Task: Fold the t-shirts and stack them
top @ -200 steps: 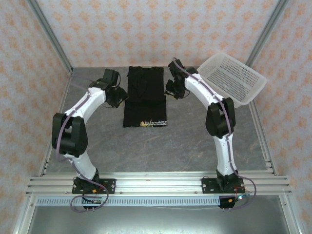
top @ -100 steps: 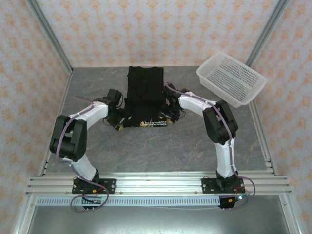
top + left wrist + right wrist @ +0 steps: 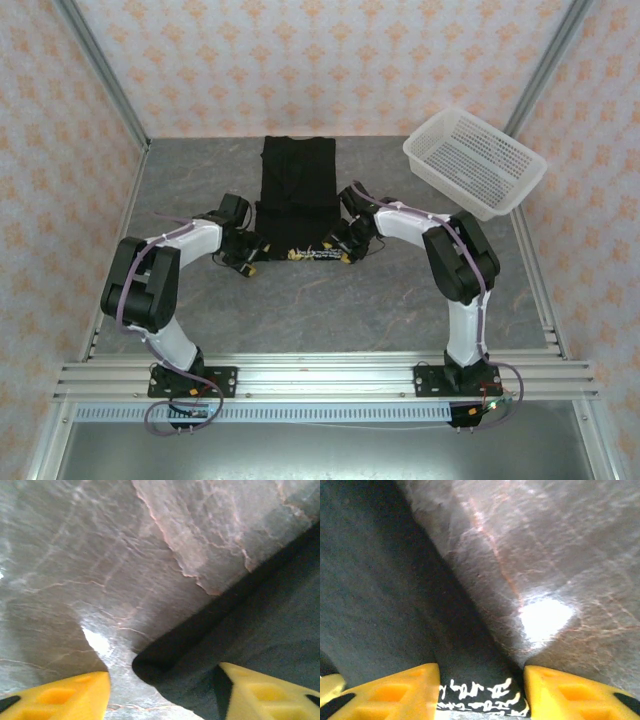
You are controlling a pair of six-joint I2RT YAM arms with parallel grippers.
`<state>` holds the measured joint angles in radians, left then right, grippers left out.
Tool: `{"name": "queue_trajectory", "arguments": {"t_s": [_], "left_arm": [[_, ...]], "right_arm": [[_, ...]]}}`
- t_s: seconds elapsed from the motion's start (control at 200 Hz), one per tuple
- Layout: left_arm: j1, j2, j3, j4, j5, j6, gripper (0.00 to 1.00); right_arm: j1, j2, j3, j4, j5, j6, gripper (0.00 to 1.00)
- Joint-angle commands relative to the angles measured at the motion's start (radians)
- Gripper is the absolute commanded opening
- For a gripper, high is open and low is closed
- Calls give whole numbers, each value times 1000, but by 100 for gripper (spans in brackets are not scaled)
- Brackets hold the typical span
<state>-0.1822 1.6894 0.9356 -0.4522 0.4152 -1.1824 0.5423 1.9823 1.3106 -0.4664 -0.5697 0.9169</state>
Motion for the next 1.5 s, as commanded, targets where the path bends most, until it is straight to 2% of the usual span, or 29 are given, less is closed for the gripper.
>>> {"name": "queue_trajectory", "arguments": {"t_s": [0.0,0.23,0.275,0.43,0.631,0.731,0.846,0.991,1.211,1.496], "left_arm": [[-10,60,20,103,-5,-30,46],[-9,69,89,88,-33,-16,6],[-8,61,119,64,-40,-1,0],[9,54,324,-67,-49,60,0],[55,93,660,-206,-30,107,0],[55,87,690,-233,-7,119,0],[38,22,533,-207,11,122,0],[13,-91,242,-129,36,93,0],[-84,-196,-62,-92,48,91,0],[-119,-393,-281,-163,47,97,0]], "right_arm": [[4,65,28,67,-1,52,39],[4,59,57,62,34,90,0],[0,45,74,44,47,88,0],[-46,33,233,-56,45,89,0],[-114,110,649,-262,55,40,0],[-117,136,744,-325,44,22,0],[-93,88,622,-281,18,34,0],[-48,-32,334,-182,14,66,0],[-6,-167,-13,-135,19,63,0],[50,-286,-251,-177,-56,14,0]]}}
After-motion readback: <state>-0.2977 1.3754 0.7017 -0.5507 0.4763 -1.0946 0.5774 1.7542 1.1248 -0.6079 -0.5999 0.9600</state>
